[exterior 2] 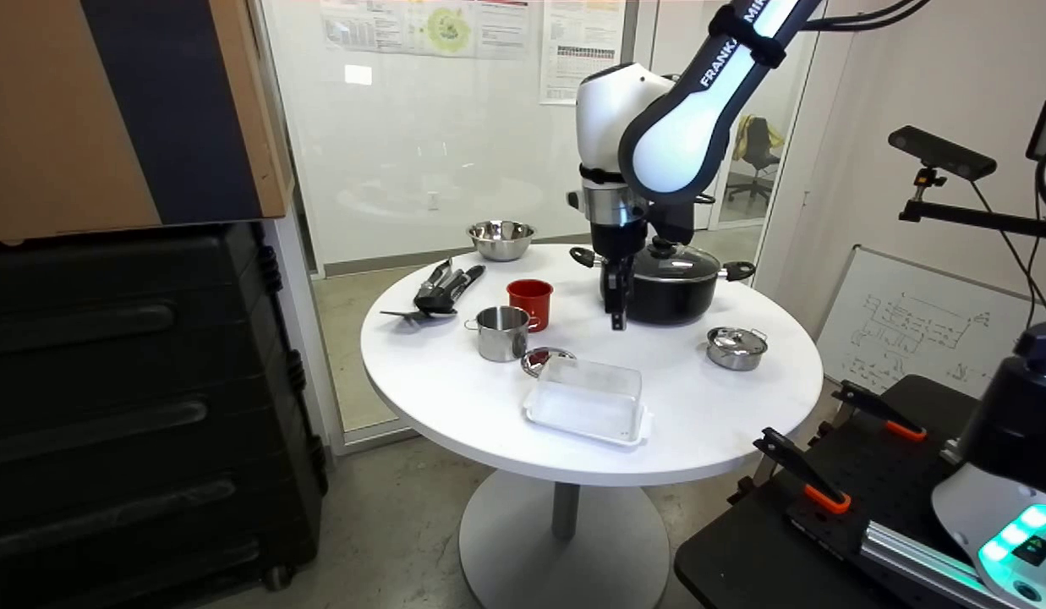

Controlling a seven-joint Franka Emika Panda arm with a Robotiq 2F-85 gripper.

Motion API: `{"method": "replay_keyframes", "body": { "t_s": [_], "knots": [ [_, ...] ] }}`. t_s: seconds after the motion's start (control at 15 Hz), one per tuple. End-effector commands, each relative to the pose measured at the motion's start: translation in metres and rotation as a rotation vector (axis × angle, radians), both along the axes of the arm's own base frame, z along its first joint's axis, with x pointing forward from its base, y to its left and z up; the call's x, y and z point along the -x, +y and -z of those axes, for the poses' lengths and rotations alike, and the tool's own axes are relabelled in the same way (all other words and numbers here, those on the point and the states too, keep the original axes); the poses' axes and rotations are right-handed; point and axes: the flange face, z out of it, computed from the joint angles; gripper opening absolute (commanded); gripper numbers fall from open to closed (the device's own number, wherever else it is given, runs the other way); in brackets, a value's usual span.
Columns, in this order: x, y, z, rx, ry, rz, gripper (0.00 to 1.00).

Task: Put the silver lid on top of the pot on the left

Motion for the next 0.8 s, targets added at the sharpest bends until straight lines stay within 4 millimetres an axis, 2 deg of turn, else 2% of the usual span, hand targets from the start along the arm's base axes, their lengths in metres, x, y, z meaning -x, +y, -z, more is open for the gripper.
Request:
{"method": "replay_keyframes", "body": {
  "t_s": [0.0,0.4,0.73],
  "knots": [
    [-0.015,0.005,0.009,-0.048,-0.035,-0.068,1.00],
    [-0.032,0.021,0.034,-0.086,-0.051,-0.136,1.00],
    [-0.055,0.028,0.062,-0.073,-0.056,-0.054,1.00]
  ]
}}
